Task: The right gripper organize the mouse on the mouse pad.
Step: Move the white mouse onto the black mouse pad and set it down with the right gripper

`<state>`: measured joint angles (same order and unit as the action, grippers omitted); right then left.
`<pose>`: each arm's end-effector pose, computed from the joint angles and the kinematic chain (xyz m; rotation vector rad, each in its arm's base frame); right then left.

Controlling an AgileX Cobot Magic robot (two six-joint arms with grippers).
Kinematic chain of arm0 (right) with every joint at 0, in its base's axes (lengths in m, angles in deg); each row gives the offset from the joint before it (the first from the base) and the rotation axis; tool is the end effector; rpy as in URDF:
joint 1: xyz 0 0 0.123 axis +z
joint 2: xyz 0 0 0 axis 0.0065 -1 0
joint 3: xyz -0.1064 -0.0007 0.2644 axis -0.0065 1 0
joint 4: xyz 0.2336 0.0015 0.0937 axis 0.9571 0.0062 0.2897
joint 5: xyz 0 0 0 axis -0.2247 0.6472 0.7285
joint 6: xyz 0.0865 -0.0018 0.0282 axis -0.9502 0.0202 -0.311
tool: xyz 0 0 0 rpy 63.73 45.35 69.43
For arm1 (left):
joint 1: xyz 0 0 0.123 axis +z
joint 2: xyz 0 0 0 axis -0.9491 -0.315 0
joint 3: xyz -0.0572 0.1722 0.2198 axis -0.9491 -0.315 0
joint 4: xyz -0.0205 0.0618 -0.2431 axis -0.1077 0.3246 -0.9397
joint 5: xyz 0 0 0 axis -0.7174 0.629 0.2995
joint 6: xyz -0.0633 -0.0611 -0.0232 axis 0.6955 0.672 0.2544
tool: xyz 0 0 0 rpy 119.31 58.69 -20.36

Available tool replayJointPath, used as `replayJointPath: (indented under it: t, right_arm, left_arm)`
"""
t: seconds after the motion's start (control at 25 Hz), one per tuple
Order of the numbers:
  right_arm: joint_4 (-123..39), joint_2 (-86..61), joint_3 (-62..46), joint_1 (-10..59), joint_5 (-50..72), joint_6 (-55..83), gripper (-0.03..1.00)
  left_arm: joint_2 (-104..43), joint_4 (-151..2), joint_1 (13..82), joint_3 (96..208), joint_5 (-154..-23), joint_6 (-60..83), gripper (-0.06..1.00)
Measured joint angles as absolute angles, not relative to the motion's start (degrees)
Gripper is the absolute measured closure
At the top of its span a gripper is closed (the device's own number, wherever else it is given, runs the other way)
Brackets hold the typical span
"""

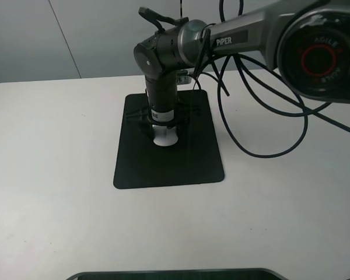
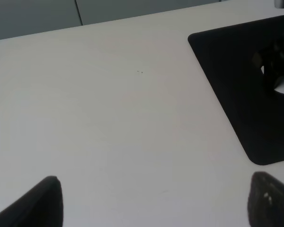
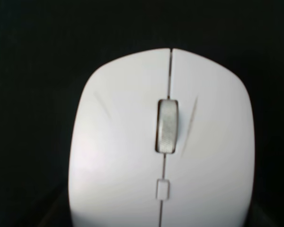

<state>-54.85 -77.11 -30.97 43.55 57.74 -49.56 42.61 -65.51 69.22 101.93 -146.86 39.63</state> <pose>0.3444 0.3219 0.0918 -0.1492 3.0212 0.0005 -0.0082 -0.0059 0.2798 0.1626 2.0478 -0.0490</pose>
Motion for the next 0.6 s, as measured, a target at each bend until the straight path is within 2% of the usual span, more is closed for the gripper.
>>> replayJointPath:
  t: [0.48, 0.6]
  right_arm:
    - [-54.85, -77.74, -30.97, 43.55, 58.36, -48.66, 0.49]
    - [-54.85, -77.74, -30.97, 43.64, 58.36, -47.92, 0.39]
  left_arm:
    - [42.61, -65.51, 69.22, 101.93, -146.86, 39.63, 0.20]
    - [42.61, -65.51, 69.22, 101.93, -146.86, 39.63, 0.20]
